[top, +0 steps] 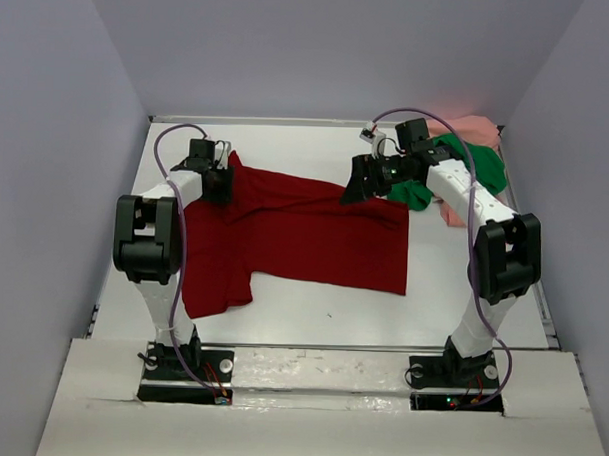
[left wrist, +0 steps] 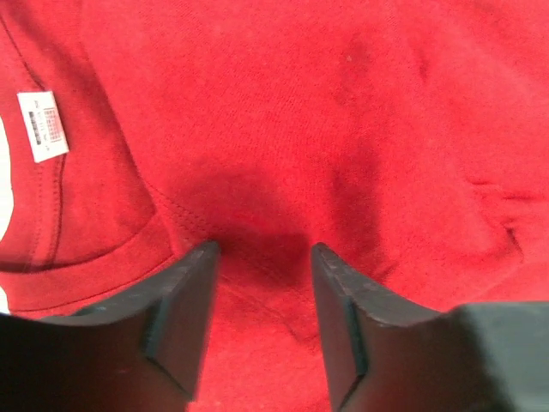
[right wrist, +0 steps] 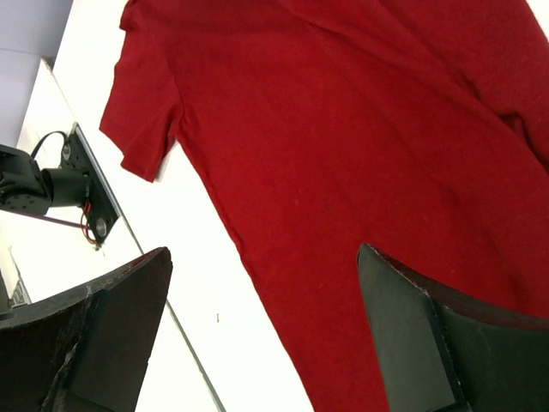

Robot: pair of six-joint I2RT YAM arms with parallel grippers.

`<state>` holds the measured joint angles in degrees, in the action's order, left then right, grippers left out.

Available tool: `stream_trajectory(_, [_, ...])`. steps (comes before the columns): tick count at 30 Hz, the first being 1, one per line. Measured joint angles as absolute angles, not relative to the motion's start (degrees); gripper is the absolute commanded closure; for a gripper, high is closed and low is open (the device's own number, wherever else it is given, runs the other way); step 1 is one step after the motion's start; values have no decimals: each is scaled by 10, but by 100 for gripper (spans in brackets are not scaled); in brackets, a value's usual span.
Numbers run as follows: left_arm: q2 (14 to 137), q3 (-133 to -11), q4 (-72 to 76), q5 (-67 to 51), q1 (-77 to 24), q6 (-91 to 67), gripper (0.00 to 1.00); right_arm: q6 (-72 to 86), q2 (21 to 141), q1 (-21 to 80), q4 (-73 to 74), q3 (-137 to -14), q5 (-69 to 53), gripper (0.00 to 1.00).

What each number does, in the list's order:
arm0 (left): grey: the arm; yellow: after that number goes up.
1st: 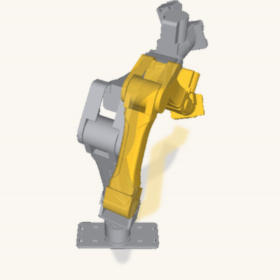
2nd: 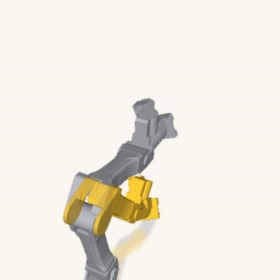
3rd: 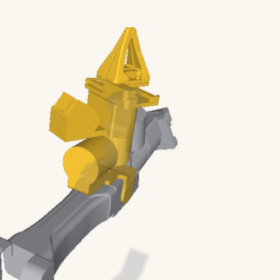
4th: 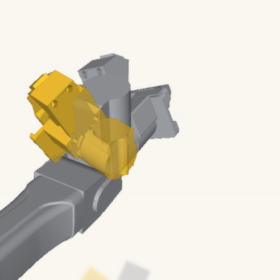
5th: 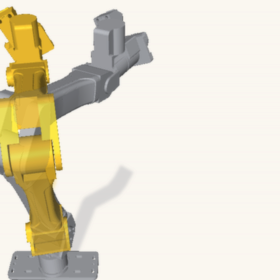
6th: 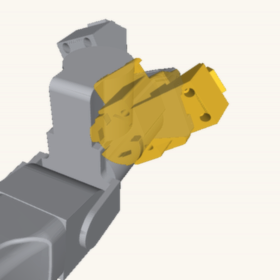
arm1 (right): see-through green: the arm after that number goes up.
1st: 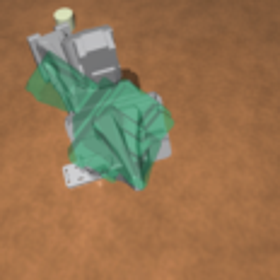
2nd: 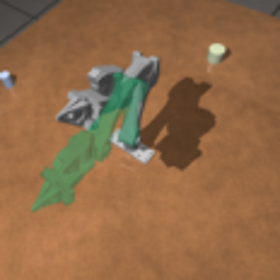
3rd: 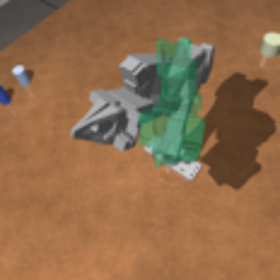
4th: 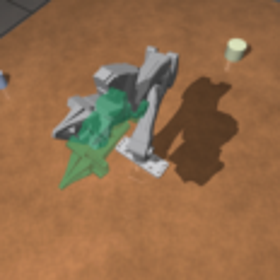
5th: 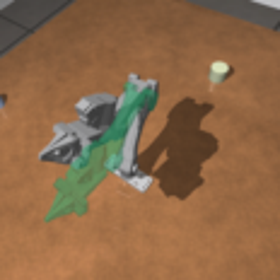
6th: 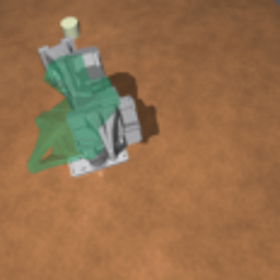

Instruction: Fold and stack the t-shirts

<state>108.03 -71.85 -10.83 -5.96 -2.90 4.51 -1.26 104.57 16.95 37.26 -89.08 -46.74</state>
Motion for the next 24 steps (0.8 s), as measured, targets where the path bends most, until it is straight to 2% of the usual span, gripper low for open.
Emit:
stream_trajectory(3, [1080,-719,-109,-52,-29,41,71,-13,1046,170,373,-891,-468,7])
stream_trajectory(4, [1080,-719,-109,-51,-29,41,83,-13,1046,170,373,-890,-468,7])
stream_trajectory(7, [1081,-719,-108,-44,-29,39,100,-13,1046,170,373,-890,-468,7])
stream_trajectory(13, [1083,-719,-106,-38,-29,39,100,-13,1038,170,373,-886,-468,7])
stream_trajectory(14, [1083,-719,-105,-37,-29,39,98,-13,1036,170,373,-884,-468,7])
stream_trajectory(15, [1083,-719,-104,-36,-29,38,86,-13,1035,170,373,-884,-468,7])
stream_trajectory(16, [1083,-719,-104,-36,-29,38,71,-13,1035,170,373,-884,-468,7])
stream_trajectory(17, [1083,-719,-104,-35,-29,38,40,-13,1034,170,373,-883,-468,7])
stream_trajectory(19, [1082,-719,-103,-32,-29,36,20,-13,1034,170,373,-883,-468,7])
stream_trajectory(24, [1078,-717,-100,-25,-29,31,11,-13,1034,170,373,-882,-468,7])
